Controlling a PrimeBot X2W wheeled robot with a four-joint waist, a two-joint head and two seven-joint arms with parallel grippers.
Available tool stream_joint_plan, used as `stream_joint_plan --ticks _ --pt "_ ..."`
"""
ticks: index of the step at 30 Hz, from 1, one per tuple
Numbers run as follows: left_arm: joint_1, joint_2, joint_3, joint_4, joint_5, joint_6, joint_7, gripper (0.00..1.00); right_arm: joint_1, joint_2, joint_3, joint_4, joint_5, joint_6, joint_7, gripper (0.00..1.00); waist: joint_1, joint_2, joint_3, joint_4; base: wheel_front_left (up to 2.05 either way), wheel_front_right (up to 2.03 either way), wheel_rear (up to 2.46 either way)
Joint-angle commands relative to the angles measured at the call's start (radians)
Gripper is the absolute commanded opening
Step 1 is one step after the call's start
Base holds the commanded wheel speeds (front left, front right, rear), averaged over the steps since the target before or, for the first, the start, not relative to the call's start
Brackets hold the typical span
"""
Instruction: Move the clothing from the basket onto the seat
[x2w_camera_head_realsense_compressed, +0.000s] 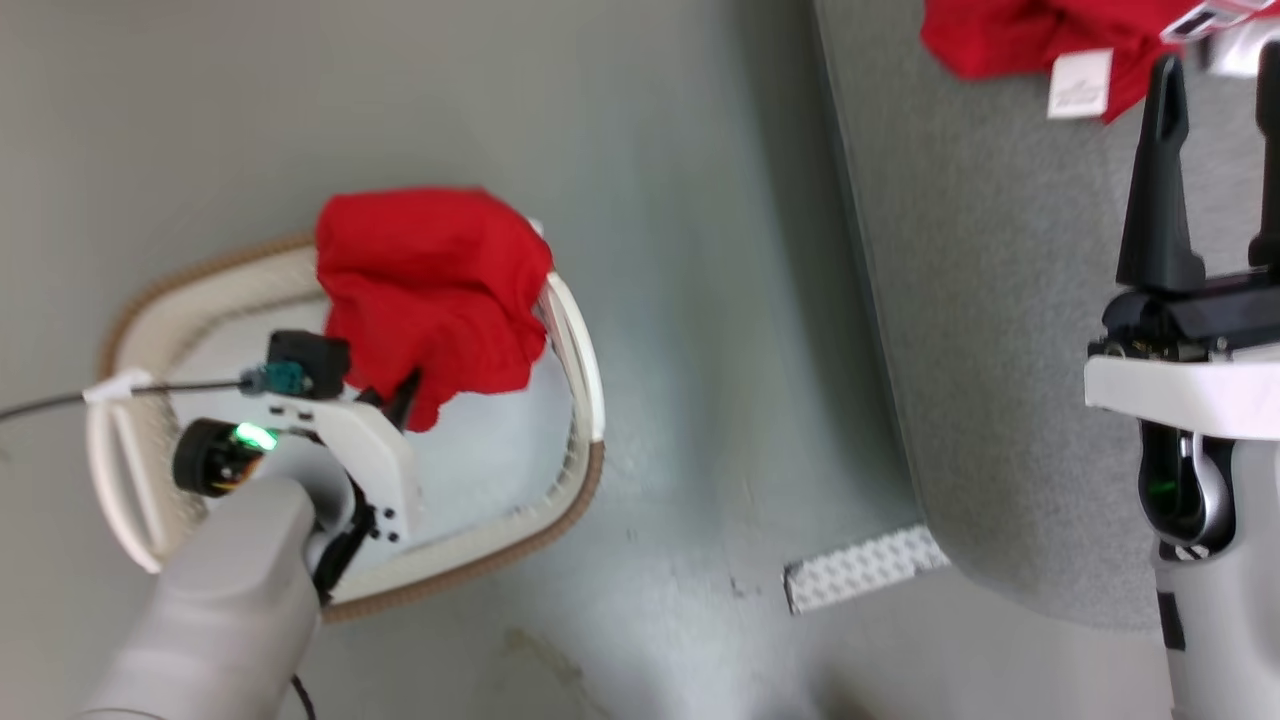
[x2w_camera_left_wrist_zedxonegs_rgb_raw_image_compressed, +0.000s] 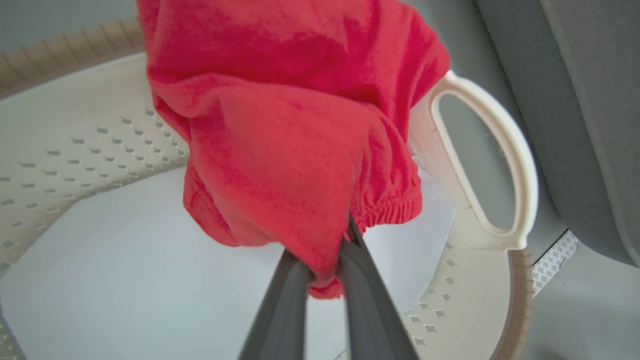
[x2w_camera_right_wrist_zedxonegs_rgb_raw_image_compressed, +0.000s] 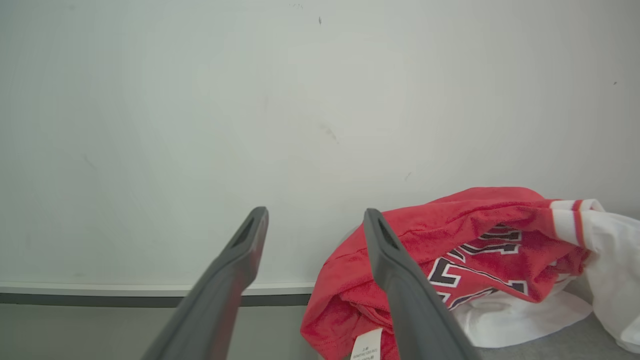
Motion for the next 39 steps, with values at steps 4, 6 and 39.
stream_joint_plan --ticks 4,6,39 --pt "0.037 -0.009 -0.047 -0.041 -0.027 0.001 -0.068 0.0 0.051 -0.03 -0.012 0.027 -0.008 -0.002 0.0 1.0 0.0 0.0 -0.16 0.052 0.0 0.0 0.0" --pt "0.047 -0.017 -0.06 -0.057 -0.046 0.001 -0.085 0.0 0.065 -0.033 -0.006 0.032 0.012 -0.002 0.0 1.0 0.0 0.0 -0.203 0.064 0.0 0.0 0.0" --pt "0.169 0.003 -0.033 -0.487 0.034 0.046 -0.092 0.0 0.31 -0.116 0.12 0.192 0.094 -0.002 0.0 1.0 0.0 0.0 -0.702 0.195 0.0 0.0 0.0"
